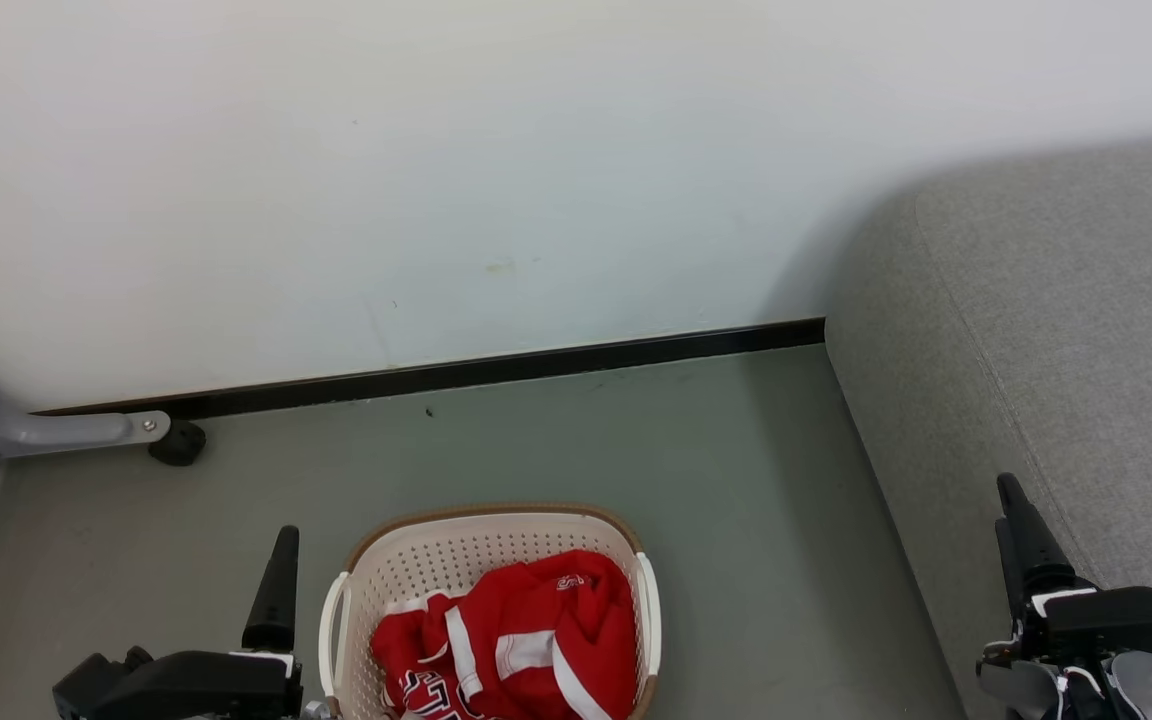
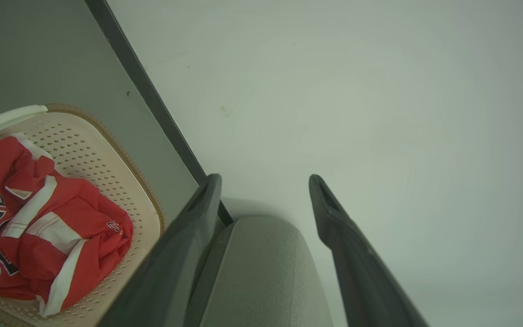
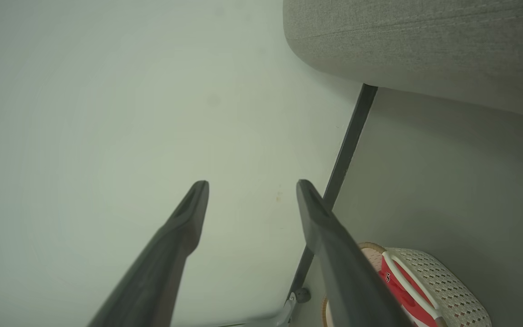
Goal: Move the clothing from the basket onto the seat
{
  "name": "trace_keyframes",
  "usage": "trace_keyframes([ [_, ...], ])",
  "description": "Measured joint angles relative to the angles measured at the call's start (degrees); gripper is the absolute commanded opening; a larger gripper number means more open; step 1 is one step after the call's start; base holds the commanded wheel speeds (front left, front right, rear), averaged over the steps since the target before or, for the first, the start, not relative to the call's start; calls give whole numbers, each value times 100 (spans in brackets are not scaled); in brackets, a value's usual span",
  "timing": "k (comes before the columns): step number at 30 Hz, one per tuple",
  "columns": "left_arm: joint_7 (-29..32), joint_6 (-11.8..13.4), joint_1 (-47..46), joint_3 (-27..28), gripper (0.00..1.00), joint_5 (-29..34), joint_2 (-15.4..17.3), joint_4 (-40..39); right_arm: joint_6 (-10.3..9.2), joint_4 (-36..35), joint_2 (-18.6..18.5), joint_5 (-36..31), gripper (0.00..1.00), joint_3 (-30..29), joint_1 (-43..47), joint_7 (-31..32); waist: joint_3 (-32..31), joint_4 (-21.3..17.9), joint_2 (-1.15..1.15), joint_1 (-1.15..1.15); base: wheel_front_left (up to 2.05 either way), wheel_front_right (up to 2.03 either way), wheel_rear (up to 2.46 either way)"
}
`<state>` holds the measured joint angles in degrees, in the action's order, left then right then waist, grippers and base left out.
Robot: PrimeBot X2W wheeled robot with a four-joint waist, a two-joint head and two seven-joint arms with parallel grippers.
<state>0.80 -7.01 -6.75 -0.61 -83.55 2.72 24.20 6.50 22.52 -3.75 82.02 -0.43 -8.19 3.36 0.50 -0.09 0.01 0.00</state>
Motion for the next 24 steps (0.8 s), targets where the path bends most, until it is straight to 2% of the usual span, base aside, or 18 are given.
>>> trace_keyframes([
  [18, -396, 7, -376, -489, 100, 1427, 179, 394, 4, 349, -436, -1248, 100, 1184, -527, -401, -10, 19, 0, 0, 0, 0, 0],
  [24, -517, 101, -453, -681, 100, 2033, 259, 504, 5, 568, -590, -1747, 100, 1555, -748, -592, -5, 23, 0, 0, 0, 0, 0],
])
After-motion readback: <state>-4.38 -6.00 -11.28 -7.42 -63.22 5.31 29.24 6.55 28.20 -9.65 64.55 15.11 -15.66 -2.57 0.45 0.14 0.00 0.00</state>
